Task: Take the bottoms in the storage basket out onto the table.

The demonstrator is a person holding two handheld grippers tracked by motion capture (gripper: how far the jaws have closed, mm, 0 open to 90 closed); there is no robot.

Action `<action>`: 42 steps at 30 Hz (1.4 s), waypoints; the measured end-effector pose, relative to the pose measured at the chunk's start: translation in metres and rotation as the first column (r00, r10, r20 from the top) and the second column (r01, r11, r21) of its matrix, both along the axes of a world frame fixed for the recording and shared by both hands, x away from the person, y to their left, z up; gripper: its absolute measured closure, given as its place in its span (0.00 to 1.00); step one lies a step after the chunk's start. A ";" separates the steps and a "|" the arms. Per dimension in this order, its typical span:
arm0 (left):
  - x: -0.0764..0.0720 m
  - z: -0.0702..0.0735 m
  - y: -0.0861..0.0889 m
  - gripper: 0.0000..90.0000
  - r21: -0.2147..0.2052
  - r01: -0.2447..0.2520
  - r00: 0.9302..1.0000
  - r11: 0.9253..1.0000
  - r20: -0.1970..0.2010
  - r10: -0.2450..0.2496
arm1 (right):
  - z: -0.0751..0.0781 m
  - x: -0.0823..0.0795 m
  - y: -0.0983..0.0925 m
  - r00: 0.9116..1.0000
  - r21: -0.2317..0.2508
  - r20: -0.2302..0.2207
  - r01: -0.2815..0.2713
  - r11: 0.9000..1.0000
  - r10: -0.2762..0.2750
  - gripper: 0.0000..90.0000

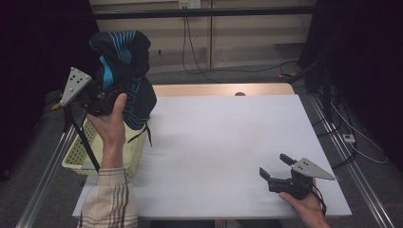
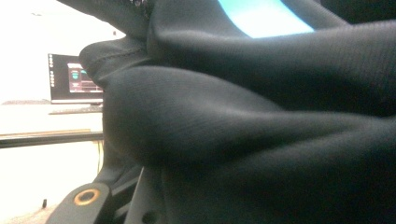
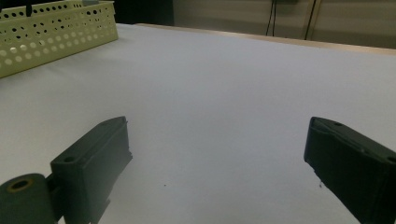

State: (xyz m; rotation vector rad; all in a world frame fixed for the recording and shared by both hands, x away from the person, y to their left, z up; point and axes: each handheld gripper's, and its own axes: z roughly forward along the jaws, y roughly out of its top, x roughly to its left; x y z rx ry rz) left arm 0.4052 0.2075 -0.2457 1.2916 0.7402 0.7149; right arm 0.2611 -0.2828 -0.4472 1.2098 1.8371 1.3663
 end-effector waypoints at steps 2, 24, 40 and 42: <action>0.001 -0.001 -0.004 0.79 -0.002 0.012 1.000 1.000 -0.002 -0.012 | 0.000 0.000 0.000 1.000 0.000 0.000 0.000 1.000 0.000 0.07; 0.005 -0.002 -0.044 0.79 0.015 0.106 0.994 0.994 -0.007 -0.106 | 0.001 -0.001 0.000 1.000 0.000 0.004 -0.004 1.000 0.004 0.07; 0.005 -0.004 -0.062 0.79 0.032 0.152 0.988 0.988 -0.018 -0.152 | 0.000 -0.001 0.000 1.000 -0.001 0.003 -0.004 1.000 0.004 0.07; 0.006 -0.004 -0.065 0.79 0.033 0.155 0.988 0.987 -0.021 -0.154 | 0.001 -0.001 0.000 1.000 0.000 0.003 -0.005 1.000 0.005 0.07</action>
